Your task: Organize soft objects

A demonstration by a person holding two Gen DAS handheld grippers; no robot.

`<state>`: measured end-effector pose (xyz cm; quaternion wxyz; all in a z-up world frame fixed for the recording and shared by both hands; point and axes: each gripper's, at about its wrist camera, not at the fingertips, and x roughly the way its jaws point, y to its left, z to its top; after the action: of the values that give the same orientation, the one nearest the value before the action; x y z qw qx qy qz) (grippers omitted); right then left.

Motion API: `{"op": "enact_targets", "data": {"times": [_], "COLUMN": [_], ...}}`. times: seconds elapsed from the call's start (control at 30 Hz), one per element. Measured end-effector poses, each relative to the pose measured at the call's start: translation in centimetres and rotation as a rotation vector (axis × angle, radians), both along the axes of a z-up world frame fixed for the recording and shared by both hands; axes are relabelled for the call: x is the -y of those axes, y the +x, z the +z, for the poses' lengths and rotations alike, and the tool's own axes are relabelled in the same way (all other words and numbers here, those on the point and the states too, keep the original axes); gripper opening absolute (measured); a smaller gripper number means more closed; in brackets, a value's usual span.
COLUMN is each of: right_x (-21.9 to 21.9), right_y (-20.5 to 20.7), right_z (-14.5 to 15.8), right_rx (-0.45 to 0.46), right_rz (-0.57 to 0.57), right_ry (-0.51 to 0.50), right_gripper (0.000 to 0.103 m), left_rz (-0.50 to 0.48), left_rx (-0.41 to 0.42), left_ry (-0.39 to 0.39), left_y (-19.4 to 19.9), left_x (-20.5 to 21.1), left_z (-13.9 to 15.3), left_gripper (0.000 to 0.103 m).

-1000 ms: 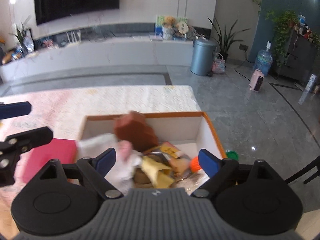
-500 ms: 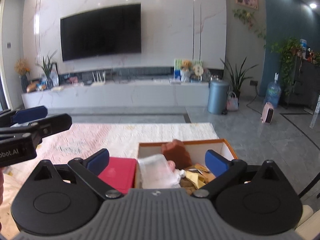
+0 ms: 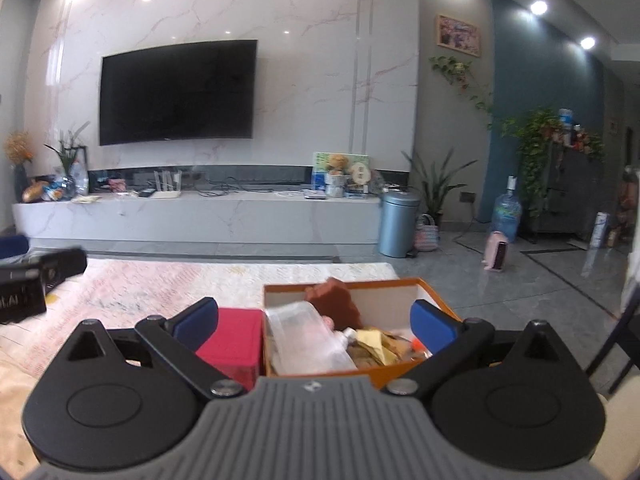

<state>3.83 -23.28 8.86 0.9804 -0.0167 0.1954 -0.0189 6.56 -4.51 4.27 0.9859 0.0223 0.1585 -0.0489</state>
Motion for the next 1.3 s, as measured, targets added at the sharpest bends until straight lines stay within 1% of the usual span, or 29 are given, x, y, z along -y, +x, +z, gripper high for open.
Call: {"op": "enact_targets", "data": {"times": [0.07,0.17,0.27,0.37,0.43,0.57,0.7,0.97,1.3], "right_x": [-0.4,-1.1,-1.8,-1.4,-1.0,-0.8,-0.5,-0.8,-0.8], "right_y": [-0.5,-1.0,-1.1,-0.8,-0.5,-0.5,-0.1,-0.4,-0.5], "right_z": [-1.4,-3.8,-5.6,-7.1,-7.9,-9.2,-9.6,-9.8,-9.8], "right_rx": [-0.012,-0.023,-0.041,-0.068,-0.092,-0.12,-0.147,-0.157,-0.159], "right_rz": [-0.011,-0.023,-0.019,-0.032,-0.048,-0.061,-0.06,-0.056,-0.053], "right_ry": [0.027,0.047,0.037,0.072,0.098,0.106,0.12,0.1,0.098], "right_gripper": [0.1,0.1,0.1,0.1,0.1,0.1,0.1,0.1,0.1], "left_rz": [0.021,0.024,0.04,0.056,0.063,0.066,0.061,0.068,0.07], "left_rx": [-0.04,-0.086,-0.087,-0.083,-0.097,-0.114,-0.132,-0.138,-0.141], "left_ry": [0.013,0.008,0.037,0.049,0.044,0.041,0.055,0.057,0.056], "left_y": [-0.2,-0.7,-1.2,-1.9,-2.2,-2.5,-2.7,-2.9,-2.8], "left_x": [0.1,-0.1,-0.5,-0.5,-0.8,-0.8,-0.4,-0.5,-0.5], "left_z": [-1.2,-2.6,-4.5,-6.0,-6.8,-7.5,-8.1,-8.0,-8.0], "left_gripper": [0.101,0.101,0.101,0.101,0.101,0.101,0.101,0.101,0.101]}}
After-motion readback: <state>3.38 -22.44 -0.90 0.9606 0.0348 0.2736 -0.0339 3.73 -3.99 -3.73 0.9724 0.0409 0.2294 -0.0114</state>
